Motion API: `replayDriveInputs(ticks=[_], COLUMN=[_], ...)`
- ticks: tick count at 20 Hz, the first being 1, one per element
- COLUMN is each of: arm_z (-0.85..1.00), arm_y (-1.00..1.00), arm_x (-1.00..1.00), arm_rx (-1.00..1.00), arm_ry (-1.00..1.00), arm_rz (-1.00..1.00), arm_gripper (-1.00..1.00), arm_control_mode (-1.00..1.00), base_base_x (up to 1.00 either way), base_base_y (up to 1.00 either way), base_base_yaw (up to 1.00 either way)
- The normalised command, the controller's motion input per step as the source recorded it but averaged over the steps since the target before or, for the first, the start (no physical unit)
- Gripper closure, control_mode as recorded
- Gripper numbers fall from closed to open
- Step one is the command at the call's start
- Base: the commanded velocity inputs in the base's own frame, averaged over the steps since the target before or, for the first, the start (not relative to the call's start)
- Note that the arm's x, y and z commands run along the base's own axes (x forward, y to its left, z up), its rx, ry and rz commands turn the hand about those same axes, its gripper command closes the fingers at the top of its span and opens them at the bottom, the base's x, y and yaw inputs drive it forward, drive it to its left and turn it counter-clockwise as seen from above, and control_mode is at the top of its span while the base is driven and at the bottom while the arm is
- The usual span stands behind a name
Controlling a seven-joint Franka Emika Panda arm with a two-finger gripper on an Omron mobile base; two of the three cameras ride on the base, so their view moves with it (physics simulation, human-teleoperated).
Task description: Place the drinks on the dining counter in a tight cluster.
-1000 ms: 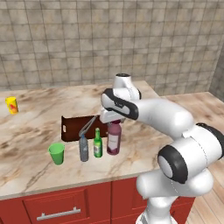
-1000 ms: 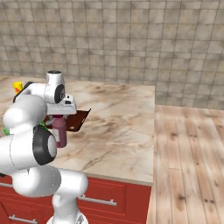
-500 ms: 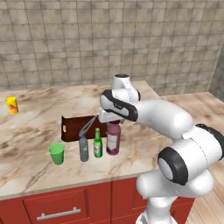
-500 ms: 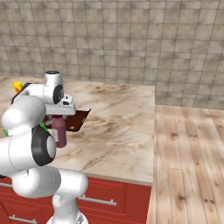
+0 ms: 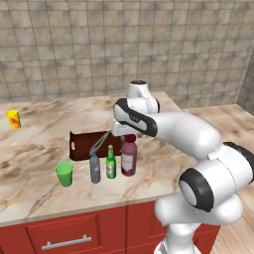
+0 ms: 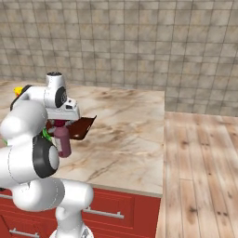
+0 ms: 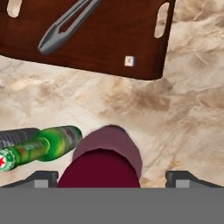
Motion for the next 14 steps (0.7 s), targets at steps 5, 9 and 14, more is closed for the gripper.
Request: replayDriveInputs(ticks=[5, 9, 14], arm_z=[0.35, 0.24, 0.09], arm_y=[0.0, -0.04, -0.19], arm_x=[-0.07, -0.28, -0.37], arm_rx=[0.01, 0.0, 0.0], arm_ry=[-0.01, -0.09, -0.13], arm_rz=[0.0, 0.0, 0.0], arm_gripper=[-1.0, -1.0, -1.0], arm_control_mode=[-1.0, -1.0, -1.0], base_base_x=[0.0, 0.0, 0.0], base_base_y=[0.0, 0.0, 0.0], base_base_yaw=[0.0, 0.0, 0.0])
